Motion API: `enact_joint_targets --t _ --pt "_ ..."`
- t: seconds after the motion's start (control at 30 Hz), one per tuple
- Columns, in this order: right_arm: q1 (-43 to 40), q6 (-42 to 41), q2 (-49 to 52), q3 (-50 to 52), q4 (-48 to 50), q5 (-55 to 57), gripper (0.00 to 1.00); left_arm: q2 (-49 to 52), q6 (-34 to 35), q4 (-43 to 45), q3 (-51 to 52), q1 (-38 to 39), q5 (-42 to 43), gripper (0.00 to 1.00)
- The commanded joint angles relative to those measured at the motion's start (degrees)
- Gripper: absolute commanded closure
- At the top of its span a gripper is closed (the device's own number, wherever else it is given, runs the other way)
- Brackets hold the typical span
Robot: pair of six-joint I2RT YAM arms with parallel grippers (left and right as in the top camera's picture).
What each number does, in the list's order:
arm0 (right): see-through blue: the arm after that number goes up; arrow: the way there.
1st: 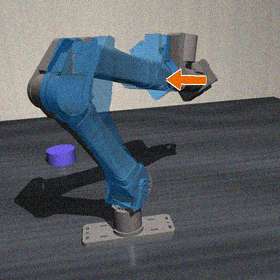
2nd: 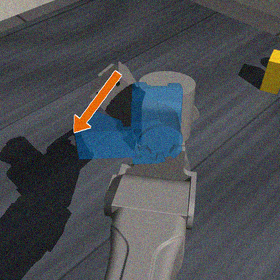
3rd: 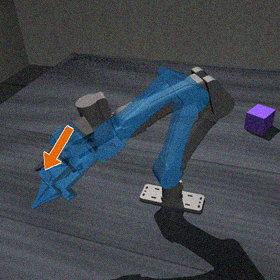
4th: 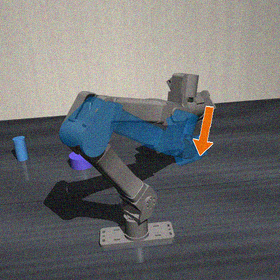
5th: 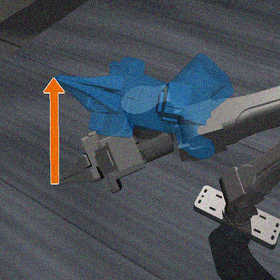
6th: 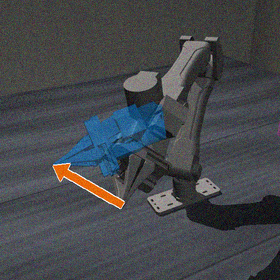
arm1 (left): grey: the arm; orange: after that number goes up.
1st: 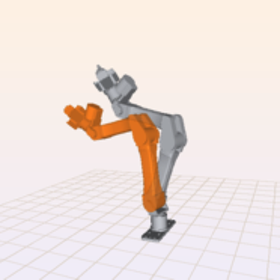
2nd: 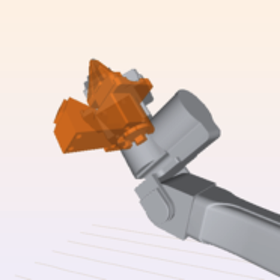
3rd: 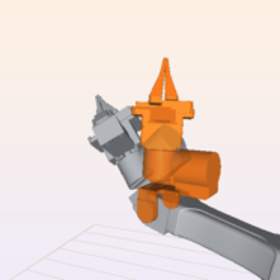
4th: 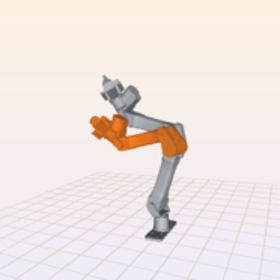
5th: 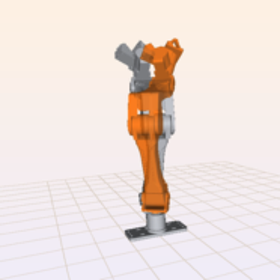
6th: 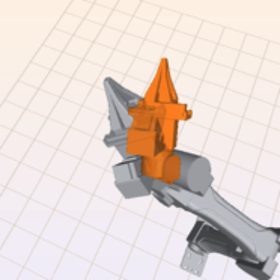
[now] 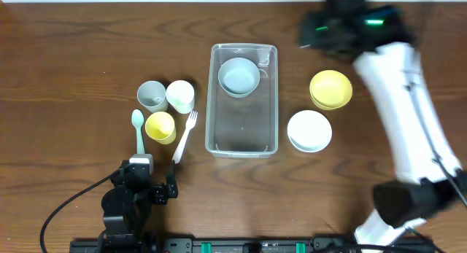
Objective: Pack container
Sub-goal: 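Move the right gripper to the yellow bowl and grasp its rim, then carry the yellow bowl over the container and set it on the grey bowl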
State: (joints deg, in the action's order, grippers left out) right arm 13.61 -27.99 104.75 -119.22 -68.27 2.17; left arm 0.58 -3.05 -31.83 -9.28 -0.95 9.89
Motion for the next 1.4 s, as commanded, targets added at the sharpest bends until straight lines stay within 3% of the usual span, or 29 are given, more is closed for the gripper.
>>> enact_joint_targets --t 0.0,0.23,0.47,0.7,1.07,1.13,1.37 --pt "-8.22 0.2 1.77 1.07 -3.39 1.86 0.49 -0.35 -0.59 0.17 0.7 0.17 -0.46 0.02" --pt "-19.1 2.36 4.52 14.38 -0.98 -3.43 0.49 -0.35 -0.59 0.17 0.7 0.17 -0.46 0.02" --pt "-19.58 6.23 5.42 32.24 14.1 -8.44 0.46 -0.35 -0.59 0.17 0.7 0.17 -0.46 0.02" --pt "-19.58 7.08 7.45 39.58 20.92 -8.41 0.46 -0.35 -0.59 0.17 0.7 0.17 -0.46 0.02" --pt "-19.54 7.96 10.03 38.62 24.09 -9.27 0.76 -0.35 -0.59 0.17 0.7 0.17 -0.46 0.02" --pt "-19.54 7.96 8.79 36.83 23.39 -9.31 0.99 -0.35 -0.59 0.17 0.7 0.17 -0.46 0.02" --pt "-18.05 7.93 0.68 25.57 18.47 -9.29 0.99 -0.35 -0.59 0.15 0.7 0.17 -0.46 0.02"
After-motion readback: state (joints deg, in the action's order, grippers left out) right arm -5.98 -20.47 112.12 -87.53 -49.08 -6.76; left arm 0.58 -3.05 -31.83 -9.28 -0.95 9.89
